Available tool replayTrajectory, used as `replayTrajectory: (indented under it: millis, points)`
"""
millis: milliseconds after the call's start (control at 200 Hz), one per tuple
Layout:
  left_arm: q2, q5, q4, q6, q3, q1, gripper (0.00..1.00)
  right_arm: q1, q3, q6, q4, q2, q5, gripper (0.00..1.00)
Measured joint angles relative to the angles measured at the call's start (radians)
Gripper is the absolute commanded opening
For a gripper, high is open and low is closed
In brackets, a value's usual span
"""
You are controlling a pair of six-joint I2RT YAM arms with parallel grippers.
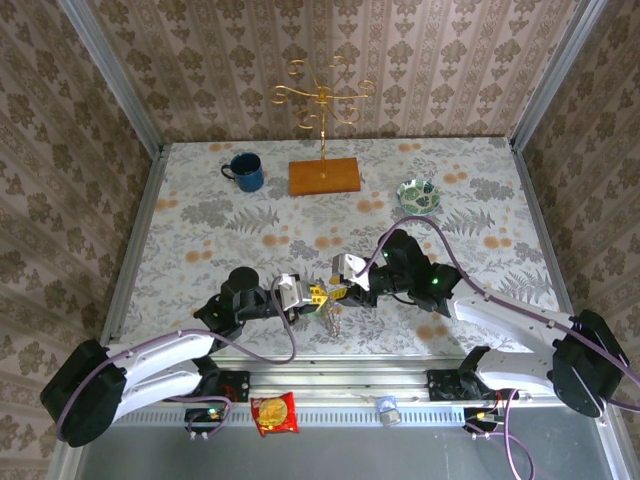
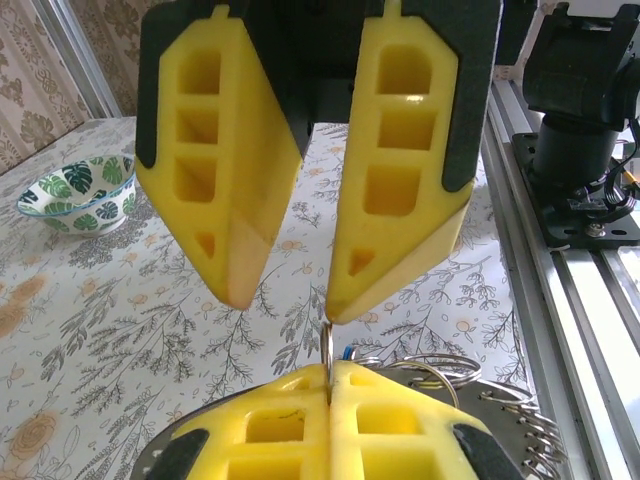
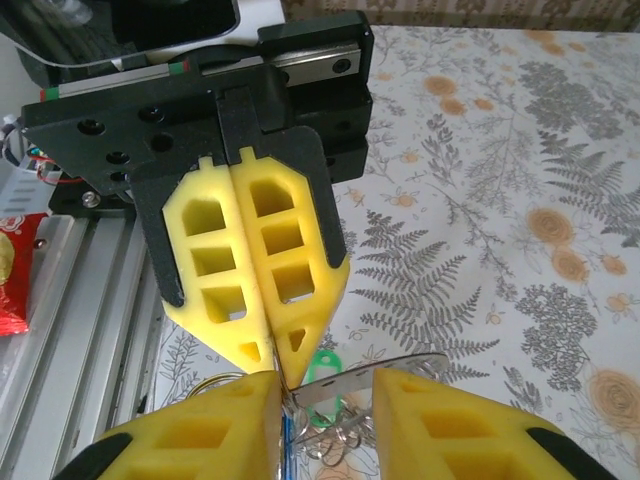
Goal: Put the keys on the keyring
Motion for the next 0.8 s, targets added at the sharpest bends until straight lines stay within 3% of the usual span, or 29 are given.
replayTrajectory:
  millis: [390,485,565,650,750,800]
  points:
    - [0.0,0.002,0.014,0.0,-0.006,0.0,0.0,0.0,0.024,-0.03,-0.048,0.047,-0.028,0.2]
    - [0.0,-0.002,0.014,0.0,-0.011,0.001,0.0,0.0,0.042,-0.045,-0.073,0.066,-0.031,0.12]
    - [0.0,-0.006,0.014,0.0,-0.013,0.007,0.0,0.001,0.058,-0.053,-0.09,0.08,-0.035,0.0]
    - [0.0,-0.008,0.014,0.0,-0.014,0.008,0.0,0.001,0.061,-0.063,-0.098,0.083,-0.037,0.0]
    - [-0.001,-0.015,0.012,0.004,-0.014,0.006,0.23,0.001,0.068,-0.075,-0.112,0.083,-0.035,0.0]
    - [-0.008,-0.025,0.002,0.004,-0.013,0.006,0.26,0.001,0.074,-0.08,-0.122,0.083,-0.034,0.0]
